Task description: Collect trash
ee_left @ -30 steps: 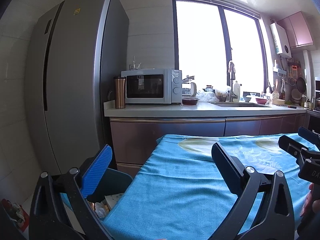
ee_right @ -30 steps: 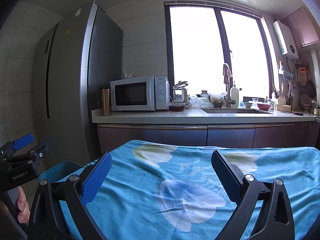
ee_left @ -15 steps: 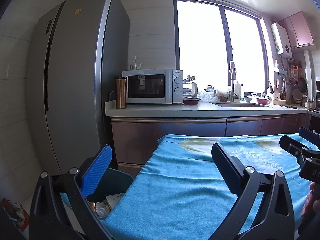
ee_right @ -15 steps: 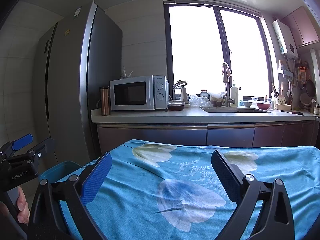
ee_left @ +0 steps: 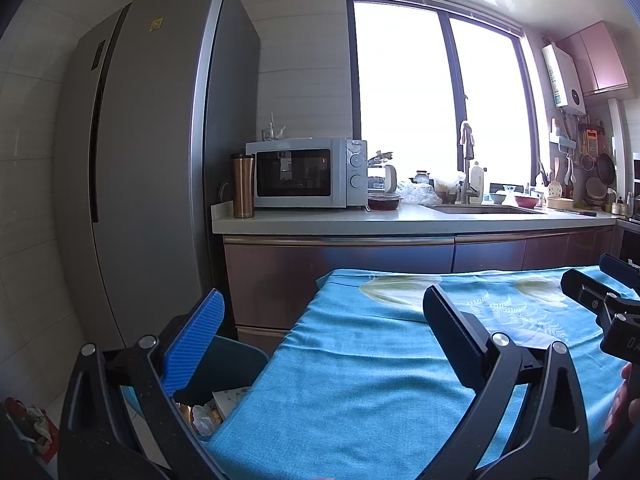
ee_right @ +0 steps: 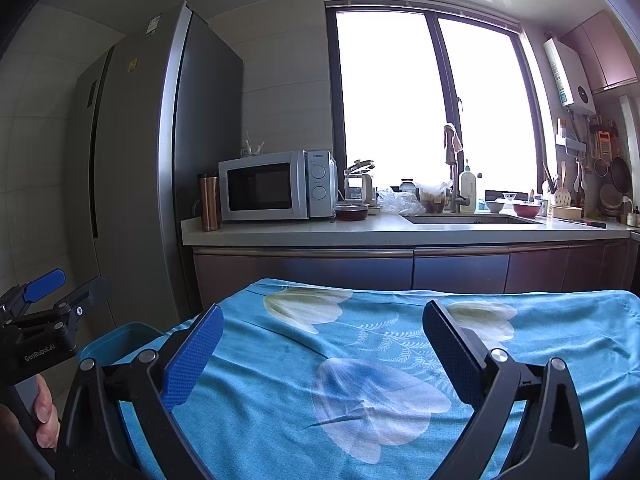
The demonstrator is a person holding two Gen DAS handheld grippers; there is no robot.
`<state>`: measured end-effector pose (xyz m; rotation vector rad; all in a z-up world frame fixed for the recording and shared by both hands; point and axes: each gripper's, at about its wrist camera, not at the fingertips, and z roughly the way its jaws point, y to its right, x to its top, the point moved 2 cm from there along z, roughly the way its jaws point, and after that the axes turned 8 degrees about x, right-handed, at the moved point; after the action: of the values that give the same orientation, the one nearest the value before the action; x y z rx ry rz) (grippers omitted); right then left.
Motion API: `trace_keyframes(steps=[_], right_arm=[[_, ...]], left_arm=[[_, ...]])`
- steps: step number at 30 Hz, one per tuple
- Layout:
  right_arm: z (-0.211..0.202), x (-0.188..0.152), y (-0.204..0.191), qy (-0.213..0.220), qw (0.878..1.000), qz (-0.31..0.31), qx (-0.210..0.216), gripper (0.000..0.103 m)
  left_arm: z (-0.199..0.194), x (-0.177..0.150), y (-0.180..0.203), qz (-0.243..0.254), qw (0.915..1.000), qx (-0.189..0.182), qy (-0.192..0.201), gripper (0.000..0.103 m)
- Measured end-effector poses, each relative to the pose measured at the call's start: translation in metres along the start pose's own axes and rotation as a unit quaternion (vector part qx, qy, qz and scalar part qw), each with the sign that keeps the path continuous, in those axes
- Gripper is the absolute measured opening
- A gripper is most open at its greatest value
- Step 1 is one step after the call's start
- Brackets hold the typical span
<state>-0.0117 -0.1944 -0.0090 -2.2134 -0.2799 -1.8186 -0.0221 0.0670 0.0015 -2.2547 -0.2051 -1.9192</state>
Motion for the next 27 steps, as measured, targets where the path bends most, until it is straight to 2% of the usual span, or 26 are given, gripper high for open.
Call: trace_keyframes(steps=[27], right_arm=[[0.0017,0.0006,0.0014,0.0,1.0,0.0,-0.001,0.096]], left_arm=[[-0.001,0.0035,-0.0012,-0.001,1.0,0.003,0.005,0.098]])
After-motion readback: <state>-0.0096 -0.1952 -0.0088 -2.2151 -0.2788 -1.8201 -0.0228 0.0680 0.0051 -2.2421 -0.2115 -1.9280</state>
